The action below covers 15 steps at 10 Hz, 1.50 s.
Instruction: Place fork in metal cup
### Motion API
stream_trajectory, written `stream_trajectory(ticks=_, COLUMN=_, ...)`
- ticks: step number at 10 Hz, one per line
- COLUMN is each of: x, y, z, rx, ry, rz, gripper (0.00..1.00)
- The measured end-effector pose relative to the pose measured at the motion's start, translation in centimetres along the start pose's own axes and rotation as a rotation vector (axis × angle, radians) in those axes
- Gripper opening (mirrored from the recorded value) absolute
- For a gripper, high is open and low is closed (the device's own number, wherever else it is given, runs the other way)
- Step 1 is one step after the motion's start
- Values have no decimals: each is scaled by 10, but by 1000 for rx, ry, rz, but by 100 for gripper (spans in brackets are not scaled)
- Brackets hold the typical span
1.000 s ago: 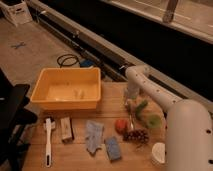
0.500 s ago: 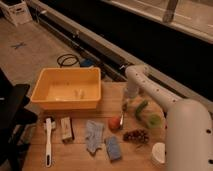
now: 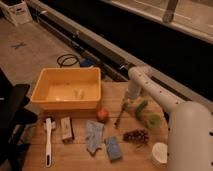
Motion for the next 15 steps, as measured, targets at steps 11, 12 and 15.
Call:
stream_trajectory(ticks=11, x=56, y=55, z=-159, rx=221, ry=198, rz=332, gripper=0)
stream_trajectory(ticks=12, x=60, y=68, z=-169, rx=208, ry=220, rz=363, gripper=0)
stream_trajectory(ticks=15, x=77, y=89, z=-200, rx=183, ry=268, rz=438, gripper=0)
